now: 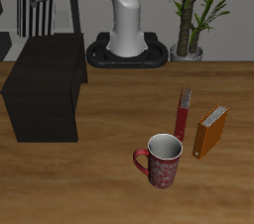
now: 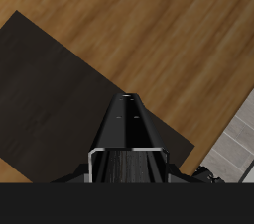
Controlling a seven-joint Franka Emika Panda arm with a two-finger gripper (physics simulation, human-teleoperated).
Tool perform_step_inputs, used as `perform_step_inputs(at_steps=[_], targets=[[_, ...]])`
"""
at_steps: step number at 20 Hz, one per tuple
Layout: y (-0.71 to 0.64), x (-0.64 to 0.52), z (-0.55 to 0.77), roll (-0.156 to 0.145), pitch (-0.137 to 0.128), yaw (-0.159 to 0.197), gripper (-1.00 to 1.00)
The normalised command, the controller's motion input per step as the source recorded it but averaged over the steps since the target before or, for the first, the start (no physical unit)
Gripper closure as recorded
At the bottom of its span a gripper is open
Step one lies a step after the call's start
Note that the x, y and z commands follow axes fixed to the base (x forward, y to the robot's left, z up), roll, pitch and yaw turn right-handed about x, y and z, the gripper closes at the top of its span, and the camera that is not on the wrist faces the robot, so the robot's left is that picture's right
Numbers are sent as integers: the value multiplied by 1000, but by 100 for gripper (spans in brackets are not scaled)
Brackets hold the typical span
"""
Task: Place the striped book upright on top of the shelf and place the red mug on top of the shelf
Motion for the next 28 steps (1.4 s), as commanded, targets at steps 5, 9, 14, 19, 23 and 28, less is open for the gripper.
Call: perform_step_inputs(at_steps=[5,9,14,19,23,28], targets=[[-76,-121,-208,11,38,-75,100],[195,-152,-237,68,51,-13,100],[145,-233,-40,21,-3,5,100],[130,-100,2,34,1,5,100],[7,153,-44,34,20,-49,100],[115,99,-97,176,-4,10,100]])
